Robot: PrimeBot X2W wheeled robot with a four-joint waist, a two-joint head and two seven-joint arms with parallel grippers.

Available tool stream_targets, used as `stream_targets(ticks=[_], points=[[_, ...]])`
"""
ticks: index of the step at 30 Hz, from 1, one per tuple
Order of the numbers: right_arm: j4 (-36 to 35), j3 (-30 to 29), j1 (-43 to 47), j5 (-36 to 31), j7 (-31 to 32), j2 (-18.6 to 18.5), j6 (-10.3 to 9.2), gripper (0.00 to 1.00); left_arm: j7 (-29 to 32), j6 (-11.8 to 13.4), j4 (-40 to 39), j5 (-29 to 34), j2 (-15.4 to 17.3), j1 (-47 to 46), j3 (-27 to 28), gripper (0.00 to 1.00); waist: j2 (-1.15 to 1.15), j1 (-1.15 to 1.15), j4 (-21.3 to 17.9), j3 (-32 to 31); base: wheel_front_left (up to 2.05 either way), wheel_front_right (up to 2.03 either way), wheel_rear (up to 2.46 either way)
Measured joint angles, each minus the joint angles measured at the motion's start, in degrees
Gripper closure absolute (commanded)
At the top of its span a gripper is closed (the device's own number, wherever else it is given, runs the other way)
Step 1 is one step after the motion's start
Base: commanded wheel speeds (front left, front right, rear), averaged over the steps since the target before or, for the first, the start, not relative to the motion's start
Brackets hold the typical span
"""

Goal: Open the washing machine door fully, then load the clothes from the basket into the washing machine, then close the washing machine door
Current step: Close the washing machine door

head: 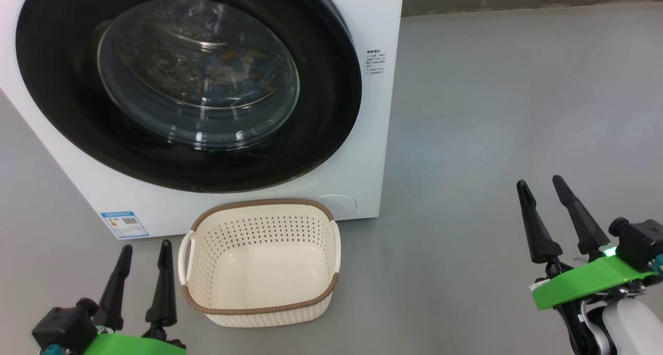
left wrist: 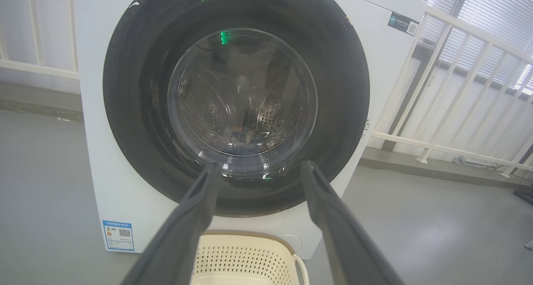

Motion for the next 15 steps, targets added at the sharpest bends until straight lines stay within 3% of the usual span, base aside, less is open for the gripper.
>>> stream_targets(ticks=[15], points=[[0.9, -0.65, 0.55, -1.78, 0.0, 0.59, 0.0, 0.0, 0.0, 0.02, -0.15, 0.0, 0.16, -0.01, -1.11, 0.0, 0.0, 0.0, 0.69, 0.08, 0.0, 0.0, 0.0]])
